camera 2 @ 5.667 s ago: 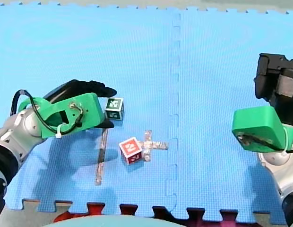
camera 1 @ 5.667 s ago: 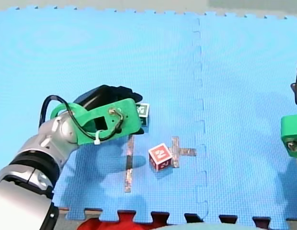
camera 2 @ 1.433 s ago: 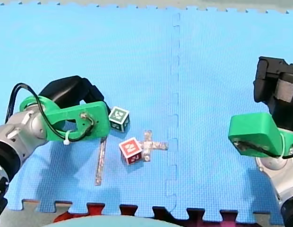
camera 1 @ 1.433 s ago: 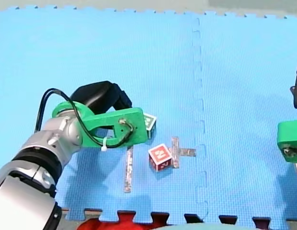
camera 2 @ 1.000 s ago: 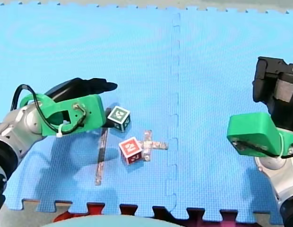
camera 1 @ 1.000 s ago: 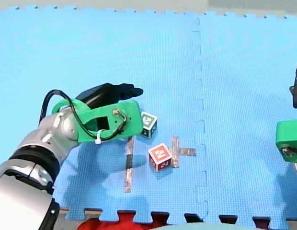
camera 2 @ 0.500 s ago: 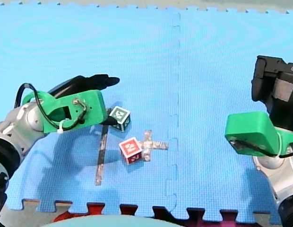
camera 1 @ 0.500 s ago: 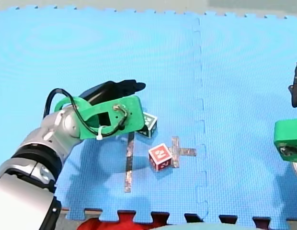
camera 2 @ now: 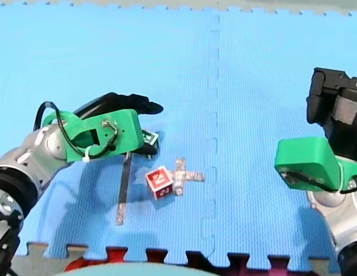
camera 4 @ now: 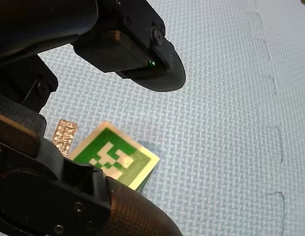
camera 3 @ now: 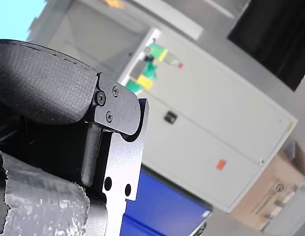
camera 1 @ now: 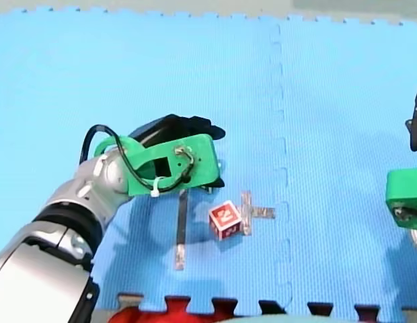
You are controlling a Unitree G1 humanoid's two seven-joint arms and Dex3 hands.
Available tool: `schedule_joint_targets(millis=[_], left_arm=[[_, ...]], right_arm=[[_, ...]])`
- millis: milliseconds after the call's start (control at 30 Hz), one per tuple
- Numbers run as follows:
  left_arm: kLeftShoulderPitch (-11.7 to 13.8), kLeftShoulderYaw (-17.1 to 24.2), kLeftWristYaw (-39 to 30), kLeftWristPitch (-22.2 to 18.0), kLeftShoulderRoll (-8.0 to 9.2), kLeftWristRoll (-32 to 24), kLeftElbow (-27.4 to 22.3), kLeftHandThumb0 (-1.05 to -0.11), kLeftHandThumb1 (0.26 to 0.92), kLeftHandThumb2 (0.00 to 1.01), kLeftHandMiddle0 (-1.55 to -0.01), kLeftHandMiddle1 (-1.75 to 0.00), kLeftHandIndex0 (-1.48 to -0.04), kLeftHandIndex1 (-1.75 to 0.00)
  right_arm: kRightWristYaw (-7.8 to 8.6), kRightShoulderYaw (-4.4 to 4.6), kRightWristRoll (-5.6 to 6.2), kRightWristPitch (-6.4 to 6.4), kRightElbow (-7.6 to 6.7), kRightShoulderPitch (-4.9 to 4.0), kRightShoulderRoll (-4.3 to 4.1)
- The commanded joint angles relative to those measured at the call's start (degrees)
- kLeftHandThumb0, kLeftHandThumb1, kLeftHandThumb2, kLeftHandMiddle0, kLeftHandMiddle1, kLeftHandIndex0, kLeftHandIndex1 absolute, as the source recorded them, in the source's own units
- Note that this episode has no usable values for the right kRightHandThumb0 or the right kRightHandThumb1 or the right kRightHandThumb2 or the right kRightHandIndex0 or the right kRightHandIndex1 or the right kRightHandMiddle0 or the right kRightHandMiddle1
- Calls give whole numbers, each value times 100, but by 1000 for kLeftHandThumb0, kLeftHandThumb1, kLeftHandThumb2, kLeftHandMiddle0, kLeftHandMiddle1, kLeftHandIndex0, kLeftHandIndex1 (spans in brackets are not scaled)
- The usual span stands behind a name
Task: Stack cube left
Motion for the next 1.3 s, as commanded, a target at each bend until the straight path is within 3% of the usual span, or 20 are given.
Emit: schedule_joint_targets(millis=[0, 133, 267, 700, 900, 1267], left_arm=[[-47, -25, -13, 26, -7, 26, 13, -967, 783, 5, -952, -1746, -584, -46], [-48, -34, -114, 67, -30, 20, 26, -957, 783, 3, -953, -1746, -633, -57], [-52, -92, -163, 87, -7, 79, 33, -848, 737, 0, -959, -1746, -779, -65], [-173, -503, 66, 218, 65, 522, 35, -753, 729, 2, -987, -1746, -744, -9], [-204, -473, -5, 276, 55, 484, 32, -711, 733, 3, -1003, -1746, -756, -11], [-197, -280, -236, 455, -9, 229, 23, -658, 727, 0, -1020, -1746, -770, -10]], right_arm=[[27, -36, 29, 35, -106, 67, -6], [126, -84, 79, 81, -253, 137, -10], [222, -125, 115, 155, -375, 193, 7], [363, -184, 95, 317, -705, 354, 47], [366, -199, 98, 296, -704, 385, 54], [313, -215, 105, 173, -529, 370, 55]])
